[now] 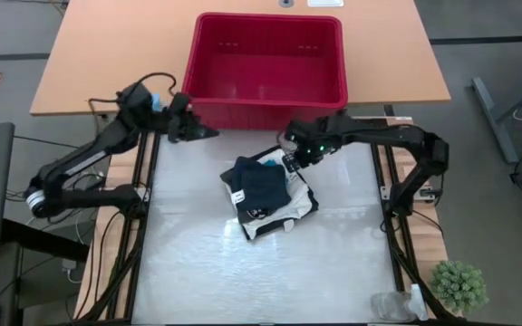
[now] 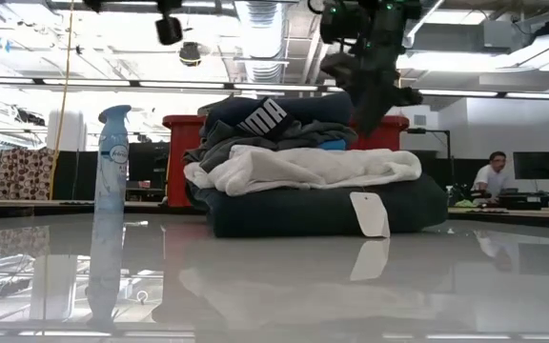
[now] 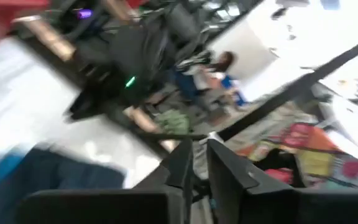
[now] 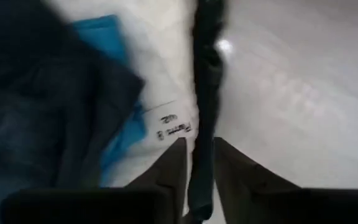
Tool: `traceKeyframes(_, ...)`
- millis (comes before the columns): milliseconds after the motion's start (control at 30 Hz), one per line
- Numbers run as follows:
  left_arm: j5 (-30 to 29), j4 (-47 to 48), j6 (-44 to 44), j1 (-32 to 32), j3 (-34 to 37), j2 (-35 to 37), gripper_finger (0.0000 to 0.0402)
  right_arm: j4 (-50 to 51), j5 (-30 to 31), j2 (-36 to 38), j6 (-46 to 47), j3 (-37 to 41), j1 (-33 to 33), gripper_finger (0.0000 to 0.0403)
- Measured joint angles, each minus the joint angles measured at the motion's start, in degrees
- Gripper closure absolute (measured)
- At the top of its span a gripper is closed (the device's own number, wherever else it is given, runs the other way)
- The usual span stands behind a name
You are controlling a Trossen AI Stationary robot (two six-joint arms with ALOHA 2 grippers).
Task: Fold laundry
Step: Put the stacked clothes into the red bin
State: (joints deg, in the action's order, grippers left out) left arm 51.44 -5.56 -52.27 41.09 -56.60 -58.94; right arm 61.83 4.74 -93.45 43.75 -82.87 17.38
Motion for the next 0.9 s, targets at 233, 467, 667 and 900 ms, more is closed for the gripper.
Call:
traceKeyframes(233, -16.2, 30.1, 8.9, -5.1, 0.0, 10.5, 0.0282, 0.4, -7.2, 1.4, -16.0, 2.1, 3.9, 0.0208)
traceKeyframes(467, -30.6, 45.5, -0.4, -17.3, 0.0, 13.0, 0.0169, -7.7, -7.1, 1.4, -18.5, 10.3, 4.8, 0.0099)
traceKeyframes(667, -55.7, 52.4, -19.8, -30.2, 4.6, 15.7, 0.0137, -16.4, -8.0, 3.4, -15.9, 19.1, 4.9, 0.0083)
traceKeyframes(900, -69.6, 27.4, -36.9, -43.8, 21.6, 15.5, 0.0137, -23.8, -10.9, 8.5, -12.5, 25.8, 6.2, 0.0085)
